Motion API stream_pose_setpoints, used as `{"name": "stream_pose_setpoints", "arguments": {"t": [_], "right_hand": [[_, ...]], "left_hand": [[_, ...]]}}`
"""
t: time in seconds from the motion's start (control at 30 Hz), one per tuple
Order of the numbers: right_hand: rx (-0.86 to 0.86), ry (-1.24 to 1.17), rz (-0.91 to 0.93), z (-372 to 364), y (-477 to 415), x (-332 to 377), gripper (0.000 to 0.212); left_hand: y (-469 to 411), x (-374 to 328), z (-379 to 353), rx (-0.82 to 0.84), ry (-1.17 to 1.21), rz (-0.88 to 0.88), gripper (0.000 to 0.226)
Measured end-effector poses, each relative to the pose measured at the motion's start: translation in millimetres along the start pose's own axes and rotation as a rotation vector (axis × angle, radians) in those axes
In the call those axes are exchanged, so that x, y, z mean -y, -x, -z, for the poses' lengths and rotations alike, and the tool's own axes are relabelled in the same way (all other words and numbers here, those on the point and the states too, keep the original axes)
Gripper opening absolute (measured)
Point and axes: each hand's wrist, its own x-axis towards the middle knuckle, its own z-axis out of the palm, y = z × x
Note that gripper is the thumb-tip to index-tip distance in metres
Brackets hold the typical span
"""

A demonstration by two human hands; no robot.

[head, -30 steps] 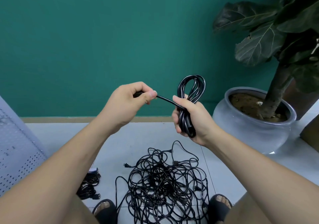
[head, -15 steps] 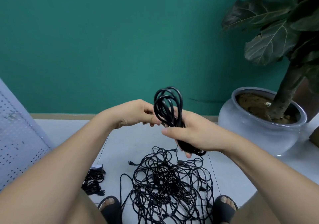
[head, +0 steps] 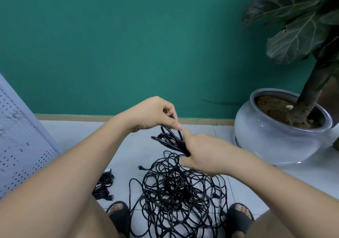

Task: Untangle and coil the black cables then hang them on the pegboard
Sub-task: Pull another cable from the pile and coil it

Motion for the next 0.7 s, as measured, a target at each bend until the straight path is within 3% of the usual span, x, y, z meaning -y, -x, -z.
{"name": "stream_pose_setpoints", "arguments": {"t": [0.1,0.2,0.27,0.4,0.5,0.6,0.7], "right_hand": [[0.064,-0.179,-0.112,4,-9,-8,0.032],[0.110,-0.234,-0.126,2,-15,-10,0.029],[0.108,-0.279,-0.131,2,-17,-11,0.029],[0.067,-0.724,-0.086,16,-14,-32,0.014],[0.040,-0.780,-0.024,26,-8,-41,0.026],[0.020,-0.898,-0.027,25,-8,-46,0.020],[0.024,-1.027,0.016,21,-5,-52,0.005]], "left_hand": [[4,-15,-9,-0.136,0.065,-0.021,0.031],[10,-31,-26,-0.211,-0.164,-0.124,0.028],[14,-36,-35,-0.270,-0.350,-0.242,0.027],[24,-35,-40,-0.502,-0.446,-0.555,0.026],[32,-35,-52,-0.657,-0.481,-0.717,0.019],[37,-30,-71,-0.698,-0.380,-0.715,0.017],[38,-23,-79,-0.657,-0.121,-0.546,0.012]]}}
